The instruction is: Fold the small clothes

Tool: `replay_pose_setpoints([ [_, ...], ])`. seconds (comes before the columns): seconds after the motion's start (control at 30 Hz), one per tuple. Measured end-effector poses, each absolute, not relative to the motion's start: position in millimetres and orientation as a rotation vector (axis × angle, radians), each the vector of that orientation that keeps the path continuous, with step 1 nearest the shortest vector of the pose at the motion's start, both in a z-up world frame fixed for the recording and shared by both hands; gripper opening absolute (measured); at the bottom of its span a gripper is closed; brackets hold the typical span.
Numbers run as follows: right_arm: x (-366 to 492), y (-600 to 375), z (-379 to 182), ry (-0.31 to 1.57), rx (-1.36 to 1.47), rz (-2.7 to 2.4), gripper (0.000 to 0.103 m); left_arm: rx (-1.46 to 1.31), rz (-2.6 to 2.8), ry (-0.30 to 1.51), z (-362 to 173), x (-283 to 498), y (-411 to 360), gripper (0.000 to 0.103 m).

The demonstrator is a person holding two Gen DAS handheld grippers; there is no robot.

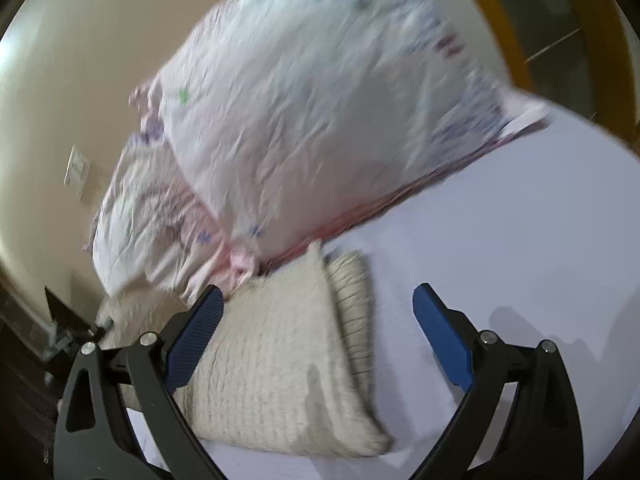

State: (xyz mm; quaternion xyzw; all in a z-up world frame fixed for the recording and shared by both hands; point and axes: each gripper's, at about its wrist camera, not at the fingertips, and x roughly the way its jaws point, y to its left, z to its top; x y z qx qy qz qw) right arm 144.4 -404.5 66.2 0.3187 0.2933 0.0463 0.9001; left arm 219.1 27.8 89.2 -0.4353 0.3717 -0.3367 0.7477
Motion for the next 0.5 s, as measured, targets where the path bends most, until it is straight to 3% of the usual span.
replay_pose_setpoints([
  [0.1,135.5,-419.2,66.6,0.595,0.683,0.055,0.095,-1.016,-0.918,0.954,66.8,242.3,-68.1,0.024],
  [0.2,136.8,-429.1,62.6,0.631,0.701,0.037,0.095,-1.172,-1.175,1.214,26.3,252.3,-142.9,0.024],
  [0.33,144.9,-435.8,57.3,0.681,0.727,0.121,0.100,-0.939,-1.137,1.000,63.0,236.2,-98.1,0.028],
  [0.37,150.1,-435.6,53.7,0.706,0.741,0.155,0.101,-0.891,-1.066,0.960,69.5,235.2,-80.2,0.043],
  [0.43,171.3,-427.1,41.5,0.807,0.779,0.246,0.101,-0.749,-0.868,0.911,78.3,230.4,-46.0,0.065],
  [0.5,193.3,-414.2,30.9,0.896,0.801,0.318,0.101,-0.605,-0.699,0.918,74.9,228.7,-21.8,0.067],
])
